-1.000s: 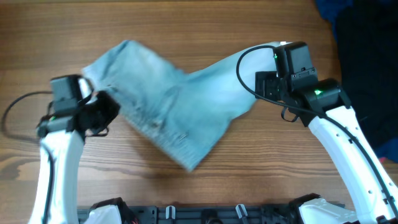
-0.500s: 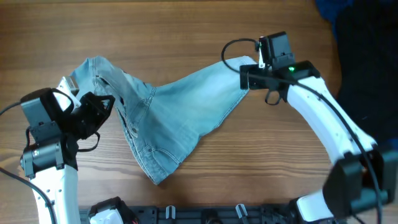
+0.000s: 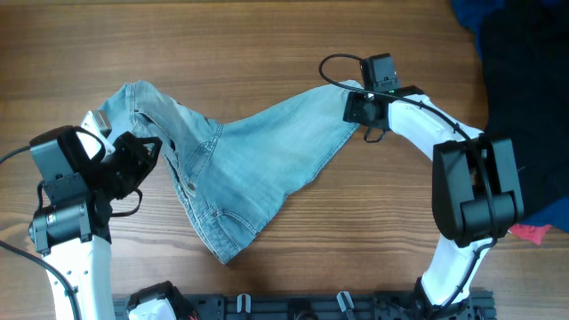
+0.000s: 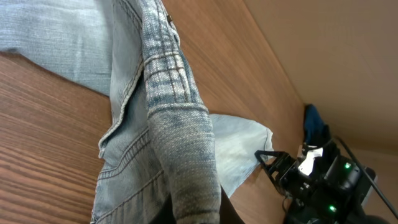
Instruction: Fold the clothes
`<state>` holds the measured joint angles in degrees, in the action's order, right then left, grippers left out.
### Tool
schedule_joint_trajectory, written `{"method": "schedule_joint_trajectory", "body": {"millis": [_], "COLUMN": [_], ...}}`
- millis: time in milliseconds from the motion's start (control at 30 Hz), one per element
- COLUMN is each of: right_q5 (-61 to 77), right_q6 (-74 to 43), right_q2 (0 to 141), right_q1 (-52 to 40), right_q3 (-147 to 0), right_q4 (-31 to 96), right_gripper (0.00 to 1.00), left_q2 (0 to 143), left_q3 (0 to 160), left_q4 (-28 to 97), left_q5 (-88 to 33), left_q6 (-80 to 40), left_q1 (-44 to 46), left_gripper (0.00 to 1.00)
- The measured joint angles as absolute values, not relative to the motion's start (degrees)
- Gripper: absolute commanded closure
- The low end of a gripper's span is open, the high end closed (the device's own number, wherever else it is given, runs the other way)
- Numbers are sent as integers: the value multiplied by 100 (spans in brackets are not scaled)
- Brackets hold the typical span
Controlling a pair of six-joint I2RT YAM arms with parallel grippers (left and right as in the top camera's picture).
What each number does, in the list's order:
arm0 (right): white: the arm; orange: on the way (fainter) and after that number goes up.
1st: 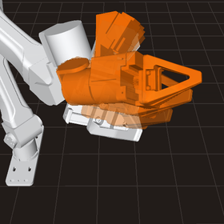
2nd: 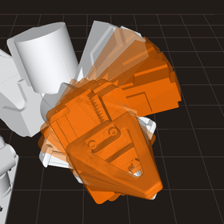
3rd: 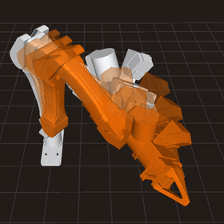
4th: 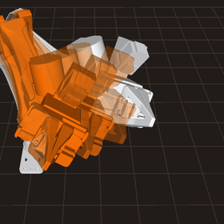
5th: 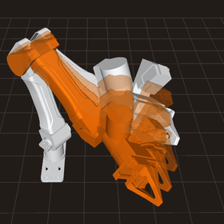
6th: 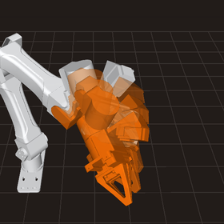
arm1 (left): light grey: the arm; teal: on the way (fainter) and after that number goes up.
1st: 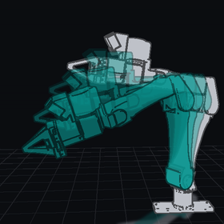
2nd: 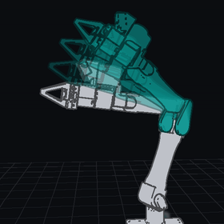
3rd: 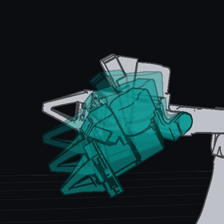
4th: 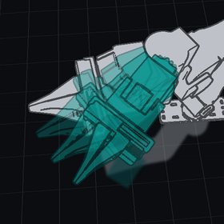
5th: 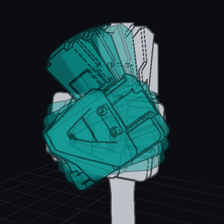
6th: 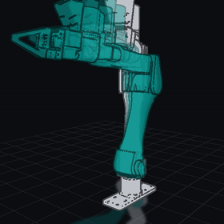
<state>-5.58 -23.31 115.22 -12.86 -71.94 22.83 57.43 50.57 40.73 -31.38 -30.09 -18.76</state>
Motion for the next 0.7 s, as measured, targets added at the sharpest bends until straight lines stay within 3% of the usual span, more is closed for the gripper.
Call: {"method": "schedule_joint_trajectory", "body": {"millis": [33,67,100,233,333,467,533,567,600,633,700], "right_q5": [-554,-556,-558,-602,-1210,-1686,-1811,-1813,-1811,-1800,-1509], "right_q6": [-2327,-2355,-2383,-2401,-2871,-3680,-3822,-3760,-3605,-3527,-2832], "right_q2": [11531,11528,11528,11528,11332,10608,10016,9754,9395,9247,8923], "right_q1": [-1286,-1286,-1284,-1273,-1076,-25,438,541,604,607,607], "right_q3": [-7194,-7194,-7194,-7223,-7279,-7236,-7236,-7236,-7236,-7236,-7236], "right_q4": [2167,2060,1992,2209,3798,5454,5704,5806,5870,5872,5865], "right_gripper": [74,91,96,96,96,96,96,85,55,43,40], "left_q2": [5743,5743,5743,5743,5776,6132,6322,6377,6375,6375,6357], "left_q3": [5057,5057,5057,5057,5052,5050,5037,5035,5041,5043,5153], "left_q4": [4071,4071,4071,4071,3852,3406,2932,2840,2768,2757,2733], "left_q5": [-3133,-3135,-3133,-3004,-2897,-2875,-3052,-3114,-3153,-3197,-3448], "left_q6": [-3009,-3009,-3009,-3009,-3006,-2991,-2936,-2908,-2888,-2877,-2856], "left_q1": [-1876,-1876,-1876,-1876,-1870,-1317,-703,-237,49,220,607], "left_gripper": [96,96,96,96,96,96,96,96,96,96,96]}}
